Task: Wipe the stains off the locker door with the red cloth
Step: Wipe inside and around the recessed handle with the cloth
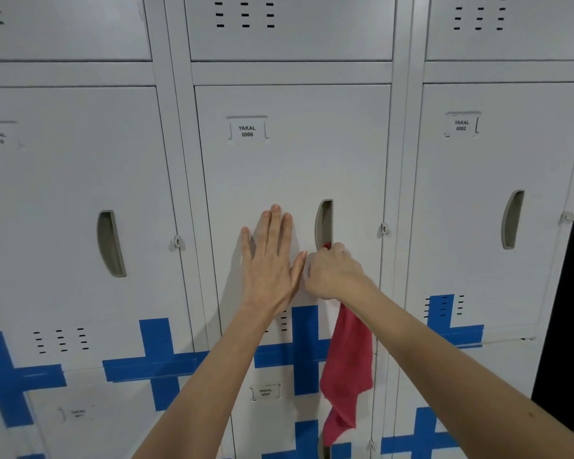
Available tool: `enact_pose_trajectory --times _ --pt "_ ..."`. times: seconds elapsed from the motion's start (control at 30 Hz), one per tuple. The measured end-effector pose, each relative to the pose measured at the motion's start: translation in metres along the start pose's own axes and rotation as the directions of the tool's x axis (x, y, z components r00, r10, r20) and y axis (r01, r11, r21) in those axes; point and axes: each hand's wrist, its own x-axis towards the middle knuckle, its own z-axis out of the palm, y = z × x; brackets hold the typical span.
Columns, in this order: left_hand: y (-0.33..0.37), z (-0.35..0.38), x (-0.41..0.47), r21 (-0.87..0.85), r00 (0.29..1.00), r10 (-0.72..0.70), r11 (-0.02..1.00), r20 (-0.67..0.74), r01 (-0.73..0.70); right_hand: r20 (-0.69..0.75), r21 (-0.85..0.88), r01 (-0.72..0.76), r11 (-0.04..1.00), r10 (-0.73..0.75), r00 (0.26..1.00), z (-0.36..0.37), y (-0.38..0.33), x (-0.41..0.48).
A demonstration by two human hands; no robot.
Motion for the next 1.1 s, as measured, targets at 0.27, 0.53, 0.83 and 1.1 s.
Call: enact_pose_trajectory --times 0.27,0.53,0.83,1.1 --pt "0.001 0.001 0.000 0.004 1.000 -0.001 1.000 0.006 0.001 0.040 -0.078 0.024 0.997 -0.021 0.999 -0.014 -0.002 0.006" --pt "0.001 0.002 0.001 -0.009 1.000 -0.001 1.000 0.006 0.001 -0.155 0.054 0.033 0.998 -0.024 0.988 0.014 0.008 -0.027" --pt "0.002 -0.003 -0.001 0.023 1.000 0.000 1.000 0.024 -0.001 -0.388 0.648 0.097 0.755 0.218 0.895 0.021 0.044 -0.039" --pt "0.001 -0.001 0.000 -0.007 1.000 0.001 1.000 0.013 -0.001 -0.426 0.313 0.278 0.908 -0.127 0.896 0.019 0.027 -0.014"
